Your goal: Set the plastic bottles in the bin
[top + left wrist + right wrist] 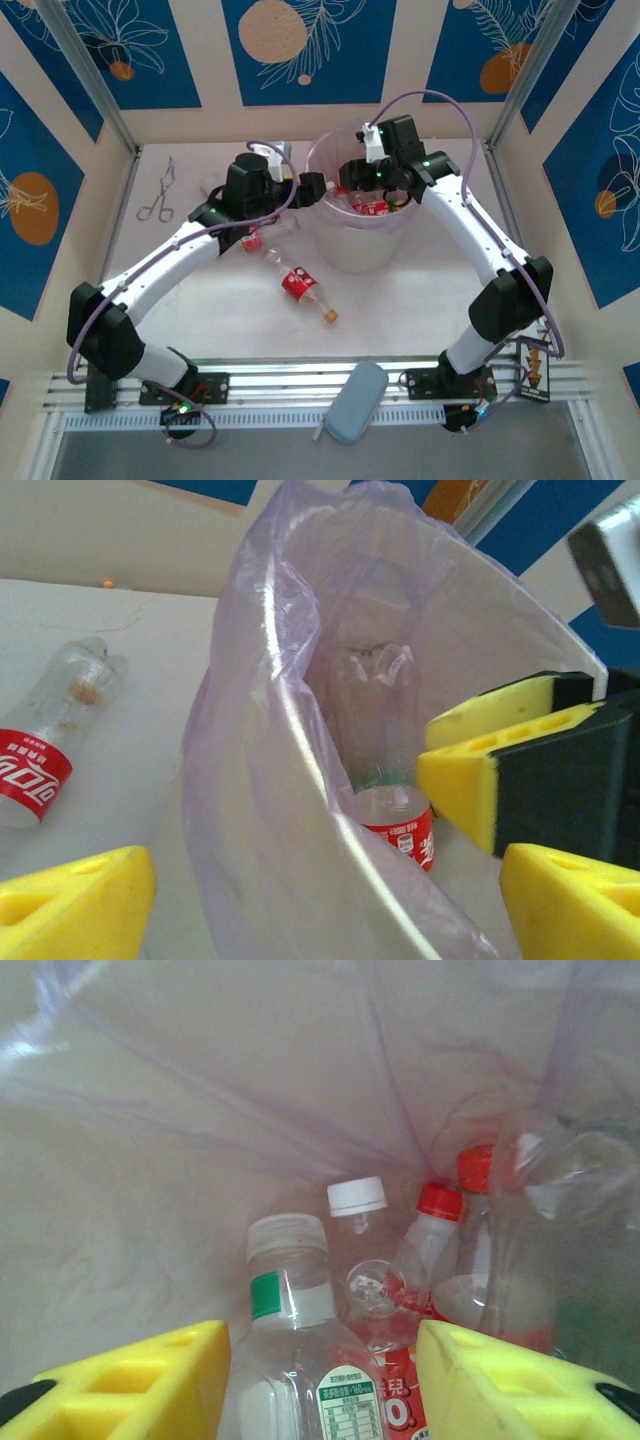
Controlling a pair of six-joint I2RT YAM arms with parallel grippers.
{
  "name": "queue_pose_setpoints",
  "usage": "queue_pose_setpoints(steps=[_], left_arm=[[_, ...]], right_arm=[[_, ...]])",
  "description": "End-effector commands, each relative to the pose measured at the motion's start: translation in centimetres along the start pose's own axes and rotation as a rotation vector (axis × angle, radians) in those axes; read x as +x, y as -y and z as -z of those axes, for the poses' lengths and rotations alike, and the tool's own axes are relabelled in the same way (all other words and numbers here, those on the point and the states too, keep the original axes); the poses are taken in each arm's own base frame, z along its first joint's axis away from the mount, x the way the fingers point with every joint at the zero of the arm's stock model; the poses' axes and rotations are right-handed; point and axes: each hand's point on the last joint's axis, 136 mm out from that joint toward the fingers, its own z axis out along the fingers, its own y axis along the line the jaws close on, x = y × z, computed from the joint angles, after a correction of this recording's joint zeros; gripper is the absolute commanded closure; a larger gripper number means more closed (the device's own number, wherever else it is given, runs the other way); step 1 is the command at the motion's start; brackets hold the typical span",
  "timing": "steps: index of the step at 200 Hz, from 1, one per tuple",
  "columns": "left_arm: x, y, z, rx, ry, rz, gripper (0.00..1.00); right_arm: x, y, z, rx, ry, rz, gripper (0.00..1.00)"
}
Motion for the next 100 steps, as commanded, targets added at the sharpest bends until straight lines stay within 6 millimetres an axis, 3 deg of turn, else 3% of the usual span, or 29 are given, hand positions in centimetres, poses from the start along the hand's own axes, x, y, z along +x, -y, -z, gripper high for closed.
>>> queue_pose_setpoints(steps=[1, 27, 47, 75, 100], left_arm=[[-2.1, -0.1, 2.8, -0.008, 0.058, -0.030, 0.00], [-2.9, -1.0, 5.9, -0.043, 0.073, -0.019, 0.00], [-2.0, -2.8, 8.5, -0.131, 0.063, 0.028, 0.00], [2.2, -5.6, 10.6, -0.233, -0.056, 0.099, 0.00], [7.4, -7.0, 10.4, -0.264, -0.222, 0.274, 0.00]], right_arm=[[-2.5, -1.1, 5.1, -0.017, 0.138, 0.016, 0.40], [-2.3, -0.8, 8.3, 0.005, 0.189, 0.006, 0.29], [-1.9, -0.3, 10.3, 0.029, 0.225, -0.002, 0.24], [-0.9, 1.1, 12.1, 0.082, 0.257, -0.030, 0.21], [0.2, 2.4, 13.4, 0.125, 0.270, -0.065, 0.19]])
